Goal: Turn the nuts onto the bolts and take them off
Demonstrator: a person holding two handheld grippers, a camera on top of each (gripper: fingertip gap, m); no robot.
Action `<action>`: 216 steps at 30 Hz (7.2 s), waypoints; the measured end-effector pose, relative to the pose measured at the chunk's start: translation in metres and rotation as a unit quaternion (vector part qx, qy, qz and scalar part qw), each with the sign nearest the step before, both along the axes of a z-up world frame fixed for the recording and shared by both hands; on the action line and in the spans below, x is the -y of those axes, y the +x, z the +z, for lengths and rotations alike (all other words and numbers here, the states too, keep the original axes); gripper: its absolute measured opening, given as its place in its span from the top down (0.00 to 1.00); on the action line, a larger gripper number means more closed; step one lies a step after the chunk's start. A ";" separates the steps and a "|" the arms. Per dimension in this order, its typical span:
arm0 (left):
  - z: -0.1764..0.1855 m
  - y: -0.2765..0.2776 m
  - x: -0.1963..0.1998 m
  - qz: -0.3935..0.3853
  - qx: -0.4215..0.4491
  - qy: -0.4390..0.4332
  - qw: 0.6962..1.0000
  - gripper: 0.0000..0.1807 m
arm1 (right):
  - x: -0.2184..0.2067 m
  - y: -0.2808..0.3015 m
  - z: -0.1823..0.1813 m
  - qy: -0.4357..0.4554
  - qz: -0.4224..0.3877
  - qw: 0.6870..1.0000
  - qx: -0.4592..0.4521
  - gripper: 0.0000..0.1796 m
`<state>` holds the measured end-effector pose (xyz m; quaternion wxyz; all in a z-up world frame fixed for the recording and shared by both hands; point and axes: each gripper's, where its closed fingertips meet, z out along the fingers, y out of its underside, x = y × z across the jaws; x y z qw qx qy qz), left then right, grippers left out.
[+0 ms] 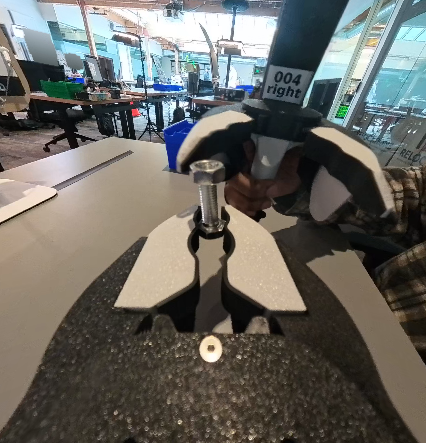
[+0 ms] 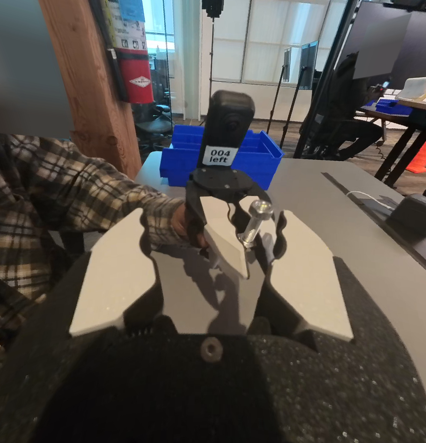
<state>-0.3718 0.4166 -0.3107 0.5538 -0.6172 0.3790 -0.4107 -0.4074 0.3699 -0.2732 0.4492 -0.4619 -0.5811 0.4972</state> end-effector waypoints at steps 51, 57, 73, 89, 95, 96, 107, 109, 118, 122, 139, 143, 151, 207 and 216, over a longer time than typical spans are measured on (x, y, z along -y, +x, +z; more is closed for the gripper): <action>0.003 0.002 0.003 0.006 -0.007 0.012 1.000 0.92 | 0.023 0.006 0.001 -0.012 -0.004 1.000 -0.024 0.37; 0.004 0.003 0.005 -0.002 -0.004 0.013 1.000 0.92 | 0.008 0.004 0.010 -0.021 -0.020 0.999 -0.044 0.37; 0.006 0.001 0.004 0.008 -0.007 0.016 1.000 0.92 | 0.019 -0.008 0.000 -0.028 -0.006 0.999 -0.034 0.36; 0.006 -0.005 -0.001 0.018 -0.010 0.011 1.000 0.92 | 0.018 0.004 -0.001 -0.022 -0.027 0.999 -0.041 0.36; 0.007 -0.001 0.003 0.011 -0.010 0.018 1.000 0.92 | 0.016 -0.012 0.004 -0.033 -0.007 0.999 -0.042 0.36; 0.007 -0.001 0.003 0.013 -0.010 0.019 1.000 0.92 | 0.019 -0.010 0.002 -0.032 -0.005 0.999 -0.041 0.35; 0.005 0.001 0.004 0.012 -0.016 0.020 1.000 0.92 | 0.016 -0.010 0.012 -0.044 -0.006 0.997 -0.067 0.36; 0.006 -0.001 0.003 0.016 -0.016 0.020 1.000 0.92 | 0.021 -0.005 0.005 -0.027 -0.020 0.998 -0.052 0.33; 0.003 0.002 0.004 0.011 -0.021 0.019 1.000 0.92 | 0.019 -0.014 0.007 -0.038 -0.015 0.998 -0.052 0.33; 0.004 0.000 0.003 0.015 -0.026 0.023 0.999 0.92 | 0.025 -0.001 0.000 -0.016 -0.035 0.998 -0.041 0.33; 0.006 0.003 0.006 0.006 -0.021 0.024 0.999 0.92 | 0.017 -0.010 0.011 -0.012 -0.033 0.999 -0.041 0.32; 0.006 0.000 0.004 0.017 -0.023 0.023 0.999 0.92 | 0.027 -0.008 0.005 -0.009 -0.027 0.999 -0.029 0.30; 0.006 0.004 0.008 0.008 -0.027 0.029 0.999 0.92 | -0.005 0.004 0.019 0.003 -0.070 0.996 -0.051 0.44; 0.012 0.004 0.010 0.014 -0.023 0.034 0.999 0.92 | 0.018 0.006 0.019 0.016 -0.096 0.993 -0.062 0.33; 0.014 0.001 0.008 0.018 -0.020 0.032 0.999 0.92 | 0.047 0.011 0.004 0.018 -0.070 0.996 -0.044 0.37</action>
